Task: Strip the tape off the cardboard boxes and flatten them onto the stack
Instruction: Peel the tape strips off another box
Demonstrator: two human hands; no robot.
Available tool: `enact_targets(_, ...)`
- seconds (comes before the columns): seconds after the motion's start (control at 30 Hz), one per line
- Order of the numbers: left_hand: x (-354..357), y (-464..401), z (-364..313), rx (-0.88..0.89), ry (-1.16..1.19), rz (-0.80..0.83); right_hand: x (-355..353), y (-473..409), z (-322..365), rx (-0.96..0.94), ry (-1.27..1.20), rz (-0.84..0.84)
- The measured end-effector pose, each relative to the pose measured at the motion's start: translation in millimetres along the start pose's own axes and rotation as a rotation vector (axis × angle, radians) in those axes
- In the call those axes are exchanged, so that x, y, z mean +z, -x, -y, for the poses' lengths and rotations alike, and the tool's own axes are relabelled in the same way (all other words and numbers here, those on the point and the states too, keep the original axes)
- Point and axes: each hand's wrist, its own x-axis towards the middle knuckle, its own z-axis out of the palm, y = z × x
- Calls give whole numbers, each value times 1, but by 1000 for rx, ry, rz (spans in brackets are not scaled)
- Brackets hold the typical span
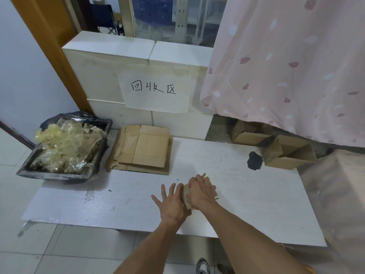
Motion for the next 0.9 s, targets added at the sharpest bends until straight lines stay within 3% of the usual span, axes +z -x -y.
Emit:
enact_targets(0.4,0,4,-3,6,-6,8,0,-2,-5,2,-2,2)
enact_targets(0.5,1,4,-3,-20,16,2,8,0,-2,75,-77,-10)
enact_targets(0.73,5,3,-2,-28,34,-6,21,11,-7,131,-169,-237)
enact_targets(0.9,4,6,-6,-27,53,-7,27,14,9,165,-257,-281)
